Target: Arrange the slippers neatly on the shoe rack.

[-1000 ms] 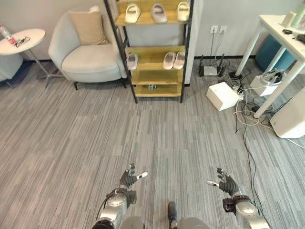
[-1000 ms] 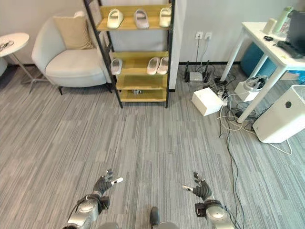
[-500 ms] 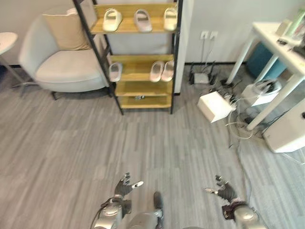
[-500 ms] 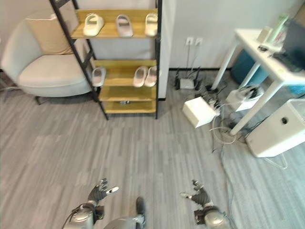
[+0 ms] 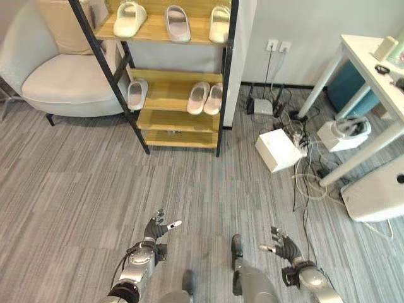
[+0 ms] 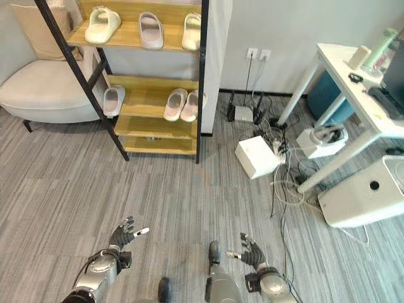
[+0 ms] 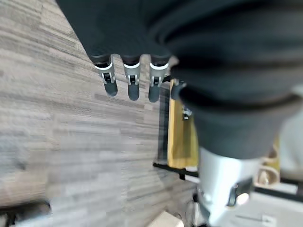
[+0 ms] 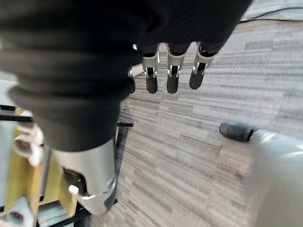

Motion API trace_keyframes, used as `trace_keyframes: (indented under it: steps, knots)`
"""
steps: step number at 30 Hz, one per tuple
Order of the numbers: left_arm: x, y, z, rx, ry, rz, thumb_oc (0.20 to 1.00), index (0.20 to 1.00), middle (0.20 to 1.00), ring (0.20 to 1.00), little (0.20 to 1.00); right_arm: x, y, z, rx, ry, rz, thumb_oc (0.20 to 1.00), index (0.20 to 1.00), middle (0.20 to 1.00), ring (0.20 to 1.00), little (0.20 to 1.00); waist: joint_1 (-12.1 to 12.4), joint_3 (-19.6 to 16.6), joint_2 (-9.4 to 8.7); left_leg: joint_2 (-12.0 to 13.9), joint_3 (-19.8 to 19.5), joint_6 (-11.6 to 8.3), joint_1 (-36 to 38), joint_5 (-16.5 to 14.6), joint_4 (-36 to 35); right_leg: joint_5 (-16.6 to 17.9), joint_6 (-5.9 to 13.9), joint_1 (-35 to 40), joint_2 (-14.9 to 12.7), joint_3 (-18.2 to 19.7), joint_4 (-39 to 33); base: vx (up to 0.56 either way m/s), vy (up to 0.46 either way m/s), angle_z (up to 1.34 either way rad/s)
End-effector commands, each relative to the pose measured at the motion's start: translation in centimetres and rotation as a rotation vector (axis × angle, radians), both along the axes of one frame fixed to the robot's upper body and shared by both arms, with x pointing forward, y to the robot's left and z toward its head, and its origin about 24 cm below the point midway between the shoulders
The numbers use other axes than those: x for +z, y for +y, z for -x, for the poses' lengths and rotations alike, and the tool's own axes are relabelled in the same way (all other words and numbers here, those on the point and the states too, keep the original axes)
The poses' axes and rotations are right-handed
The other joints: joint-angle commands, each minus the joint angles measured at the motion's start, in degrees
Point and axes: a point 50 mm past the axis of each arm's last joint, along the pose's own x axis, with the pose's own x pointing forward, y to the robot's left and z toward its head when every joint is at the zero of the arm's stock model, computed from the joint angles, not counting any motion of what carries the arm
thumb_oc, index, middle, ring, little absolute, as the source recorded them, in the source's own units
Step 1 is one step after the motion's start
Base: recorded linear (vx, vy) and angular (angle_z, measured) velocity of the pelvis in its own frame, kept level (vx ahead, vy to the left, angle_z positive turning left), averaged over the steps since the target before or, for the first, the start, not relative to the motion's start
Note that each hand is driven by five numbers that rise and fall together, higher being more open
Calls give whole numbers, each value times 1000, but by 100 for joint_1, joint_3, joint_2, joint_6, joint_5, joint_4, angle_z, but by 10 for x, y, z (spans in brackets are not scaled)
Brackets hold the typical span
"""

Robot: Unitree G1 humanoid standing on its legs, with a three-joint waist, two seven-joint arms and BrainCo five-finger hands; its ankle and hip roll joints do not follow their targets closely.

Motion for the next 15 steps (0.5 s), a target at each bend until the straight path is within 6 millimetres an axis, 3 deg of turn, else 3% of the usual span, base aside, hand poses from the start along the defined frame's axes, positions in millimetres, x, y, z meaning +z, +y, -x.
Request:
trace_keyframes:
  steps: [1,3,6,7,8,9,11,15]
  knots:
    - [18,-6,-25,-31,-106,2,1000,1000,1000,1000,1000,22,-10,-25,6,-135,0,1000,1000,1000,1000,1000,-67,-49,8,-68,274,-456,-375,168,761,-363,105,588,26,24,-44,114,-178,-1]
    - [19,-8,-27,-32,-113,9,1000,1000,1000,1000,1000,24,-14,-26,7,-137,6,1000,1000,1000,1000,1000,-46,69,-18,-134,162,-564,-734,316,1587,-453,-11,700,16,-34,35,76,-115,15]
    - [18,-11,-28,-27,-109,12,1000,1000,1000,1000,1000,24,-25,-24,-17,-128,34,1000,1000,1000,1000,1000,9,118,0,222,411,-543,-1303,698,882,-748,-14,964,-105,-167,55,183,35,29]
    - [18,-12,-28,-27,-109,12,1000,1000,1000,1000,1000,24,-25,-24,-17,-128,35,1000,1000,1000,1000,1000,7,120,-4,217,411,-544,-1287,707,861,-754,-13,971,-109,-168,56,204,99,30]
    - [16,-12,-27,-18,-96,10,1000,1000,1000,1000,1000,25,-28,-24,-25,-127,50,1000,1000,1000,1000,1000,81,119,60,477,523,-647,-1595,1187,403,-864,21,1131,-146,-234,1,150,68,19]
    - [16,-12,-27,-18,-96,9,1000,1000,1000,1000,1000,25,-28,-24,-25,-127,50,1000,1000,1000,1000,1000,76,131,54,469,520,-648,-1570,1197,381,-872,23,1149,-153,-240,0,345,185,23]
    - [13,-9,-25,-10,-81,2,1000,1000,1000,1000,1000,24,-31,-23,-21,-118,70,1000,1000,1000,1000,1000,112,88,74,772,857,-809,-1809,1477,-35,-965,118,1458,-279,-272,-167,295,174,18]
    - [12,-6,-22,4,-77,10,1000,1000,1000,1000,1000,23,-29,-22,-1,-107,70,1000,1000,1000,1000,1000,134,-52,112,914,1166,-871,-1752,1600,-71,-981,260,1761,-429,-275,-340,287,235,-8]
